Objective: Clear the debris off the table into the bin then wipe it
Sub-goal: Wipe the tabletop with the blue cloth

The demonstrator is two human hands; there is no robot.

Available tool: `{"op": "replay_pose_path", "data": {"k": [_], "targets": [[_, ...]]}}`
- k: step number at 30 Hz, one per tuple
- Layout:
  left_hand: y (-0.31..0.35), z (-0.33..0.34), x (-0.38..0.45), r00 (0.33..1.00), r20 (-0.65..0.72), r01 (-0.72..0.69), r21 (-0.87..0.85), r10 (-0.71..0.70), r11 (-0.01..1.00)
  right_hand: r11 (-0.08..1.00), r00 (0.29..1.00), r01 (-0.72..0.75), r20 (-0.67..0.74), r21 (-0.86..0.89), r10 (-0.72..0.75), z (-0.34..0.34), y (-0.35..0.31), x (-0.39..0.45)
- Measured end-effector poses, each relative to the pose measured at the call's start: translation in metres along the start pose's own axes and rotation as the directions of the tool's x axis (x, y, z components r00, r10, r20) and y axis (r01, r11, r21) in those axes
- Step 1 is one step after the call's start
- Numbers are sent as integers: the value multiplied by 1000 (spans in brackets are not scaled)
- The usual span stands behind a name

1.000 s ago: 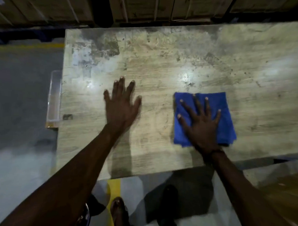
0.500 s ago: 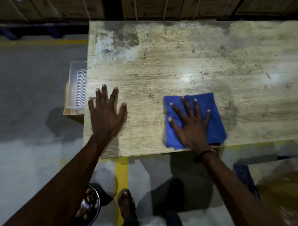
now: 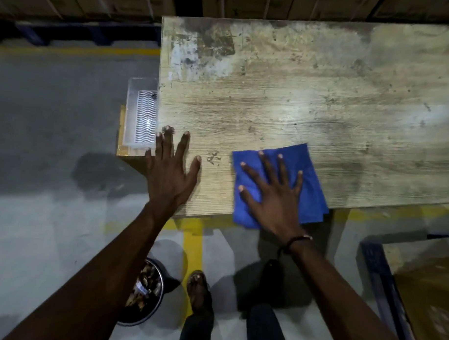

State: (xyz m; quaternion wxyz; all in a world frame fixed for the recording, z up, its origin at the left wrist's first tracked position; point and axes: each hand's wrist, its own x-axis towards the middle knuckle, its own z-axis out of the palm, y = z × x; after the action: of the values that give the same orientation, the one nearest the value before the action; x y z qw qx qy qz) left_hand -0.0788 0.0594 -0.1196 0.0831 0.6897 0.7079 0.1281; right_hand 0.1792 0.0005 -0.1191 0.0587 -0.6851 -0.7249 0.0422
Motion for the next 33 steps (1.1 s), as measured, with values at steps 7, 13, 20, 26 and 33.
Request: {"op": "replay_pose_path", "data": {"k": [7, 13, 20, 26, 33], "targets": [[-2, 4, -3, 1000, 6, 3, -20, -3, 1000, 985, 984, -155, -73, 79, 160, 17, -40, 100], [-10, 2, 15, 999, 25, -30, -14, 31, 999, 999, 1000, 32, -2, 11, -31, 12, -64, 35], [-3, 4, 68, 993, 72, -94, -44, 97, 995, 962, 972, -232, 4, 140, 234, 5, -8, 118], [-1, 8, 140, 993, 69, -89, -45, 92, 995, 997, 997, 78, -7, 16, -78, 15, -45, 119], [-2, 11, 213, 995, 57, -73, -45, 76, 996, 989, 991, -132, -1, 63, 132, -1, 27, 178]]}}
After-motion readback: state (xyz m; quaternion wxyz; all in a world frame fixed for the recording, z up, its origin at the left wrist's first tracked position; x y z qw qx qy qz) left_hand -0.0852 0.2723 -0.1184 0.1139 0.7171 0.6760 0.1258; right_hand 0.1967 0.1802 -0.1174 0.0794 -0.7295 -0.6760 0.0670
